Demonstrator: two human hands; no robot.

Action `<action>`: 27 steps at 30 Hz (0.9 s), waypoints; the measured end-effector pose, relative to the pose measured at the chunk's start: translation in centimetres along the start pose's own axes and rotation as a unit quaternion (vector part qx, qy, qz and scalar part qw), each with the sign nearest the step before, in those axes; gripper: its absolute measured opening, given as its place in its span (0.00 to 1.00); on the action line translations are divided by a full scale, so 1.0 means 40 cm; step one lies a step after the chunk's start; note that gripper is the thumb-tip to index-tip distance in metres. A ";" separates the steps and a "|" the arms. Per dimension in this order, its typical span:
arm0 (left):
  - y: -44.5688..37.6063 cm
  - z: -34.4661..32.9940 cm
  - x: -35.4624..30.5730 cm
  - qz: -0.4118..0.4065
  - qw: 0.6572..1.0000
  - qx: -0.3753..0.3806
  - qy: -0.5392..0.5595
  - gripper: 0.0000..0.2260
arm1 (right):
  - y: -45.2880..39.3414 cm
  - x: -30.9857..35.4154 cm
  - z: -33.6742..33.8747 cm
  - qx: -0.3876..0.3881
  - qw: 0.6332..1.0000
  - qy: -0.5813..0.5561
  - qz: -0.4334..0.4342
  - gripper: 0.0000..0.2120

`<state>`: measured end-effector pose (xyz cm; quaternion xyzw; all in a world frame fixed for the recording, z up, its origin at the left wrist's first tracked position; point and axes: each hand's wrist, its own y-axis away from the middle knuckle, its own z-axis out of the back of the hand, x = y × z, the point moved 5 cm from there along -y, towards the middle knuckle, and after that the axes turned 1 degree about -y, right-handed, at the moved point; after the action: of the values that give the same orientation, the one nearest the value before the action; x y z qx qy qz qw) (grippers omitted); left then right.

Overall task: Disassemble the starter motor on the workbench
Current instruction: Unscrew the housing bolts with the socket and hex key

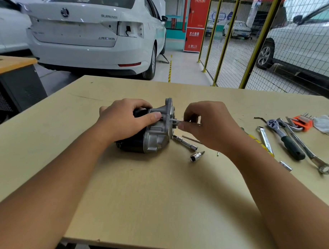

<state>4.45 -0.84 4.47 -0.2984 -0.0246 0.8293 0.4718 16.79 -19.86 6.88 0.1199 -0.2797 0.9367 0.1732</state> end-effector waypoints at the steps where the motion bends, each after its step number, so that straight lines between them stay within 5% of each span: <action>1: 0.000 0.000 -0.001 -0.001 1.000 -0.002 -0.002 0.29 | 0.000 0.000 -0.001 -0.003 1.000 -0.001 0.004 0.07; 20: -0.005 -0.004 0.004 -0.002 1.000 -0.001 0.007 0.29 | 0.005 -0.011 -0.007 0.051 0.999 0.007 -0.015 0.05; 24: -0.006 -0.005 0.005 -0.001 1.000 0.000 0.006 0.28 | 0.001 -0.014 -0.012 0.051 0.999 0.007 0.000 0.11; 27: -0.005 -0.004 0.005 0.001 1.000 0.002 0.008 0.27 | -0.005 -0.022 -0.001 0.036 0.999 0.015 -0.006 0.06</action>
<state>4.60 -0.62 4.33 -0.3039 -0.0184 0.8275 0.4717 17.66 -19.91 6.67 0.1135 -0.2428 0.9467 0.1788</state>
